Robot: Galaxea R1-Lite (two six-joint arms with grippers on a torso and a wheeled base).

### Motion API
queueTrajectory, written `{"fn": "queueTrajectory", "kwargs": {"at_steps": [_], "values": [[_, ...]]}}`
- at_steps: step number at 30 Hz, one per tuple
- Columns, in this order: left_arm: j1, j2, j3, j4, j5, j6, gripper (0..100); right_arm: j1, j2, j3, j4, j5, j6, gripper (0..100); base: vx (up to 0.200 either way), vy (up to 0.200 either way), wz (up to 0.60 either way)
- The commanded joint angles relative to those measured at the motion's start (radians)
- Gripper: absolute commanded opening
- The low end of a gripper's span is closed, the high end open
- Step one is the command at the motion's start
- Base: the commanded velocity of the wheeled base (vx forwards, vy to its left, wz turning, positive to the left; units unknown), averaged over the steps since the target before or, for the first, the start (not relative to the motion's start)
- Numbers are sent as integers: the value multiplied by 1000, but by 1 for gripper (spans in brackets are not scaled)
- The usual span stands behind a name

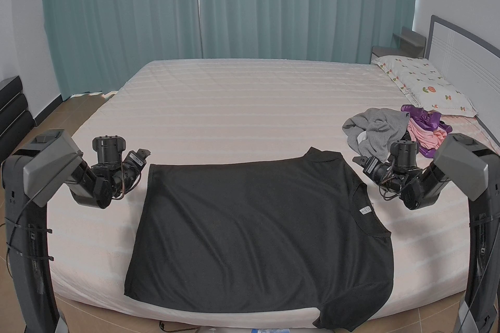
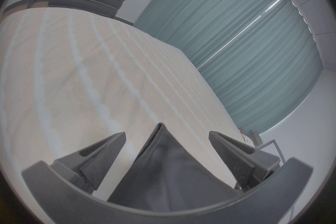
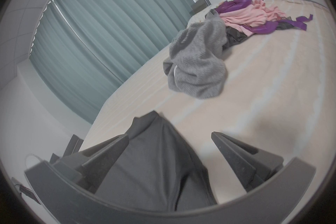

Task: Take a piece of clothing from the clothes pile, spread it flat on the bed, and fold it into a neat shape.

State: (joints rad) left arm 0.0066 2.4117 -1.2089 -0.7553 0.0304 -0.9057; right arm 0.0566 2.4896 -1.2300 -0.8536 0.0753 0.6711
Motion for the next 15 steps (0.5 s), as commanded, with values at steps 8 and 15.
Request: {"fn": "queueTrajectory", "kwargs": {"at_steps": [8,15], "values": [[62,-523,801,-93,-274,-30,100,-61,-580,923,-219,291,55,100,0,0,0],[64,-530,937,-110,-359,-32,100,-130,-594,1101,-272,489,42,100,-114,0,0]]}}
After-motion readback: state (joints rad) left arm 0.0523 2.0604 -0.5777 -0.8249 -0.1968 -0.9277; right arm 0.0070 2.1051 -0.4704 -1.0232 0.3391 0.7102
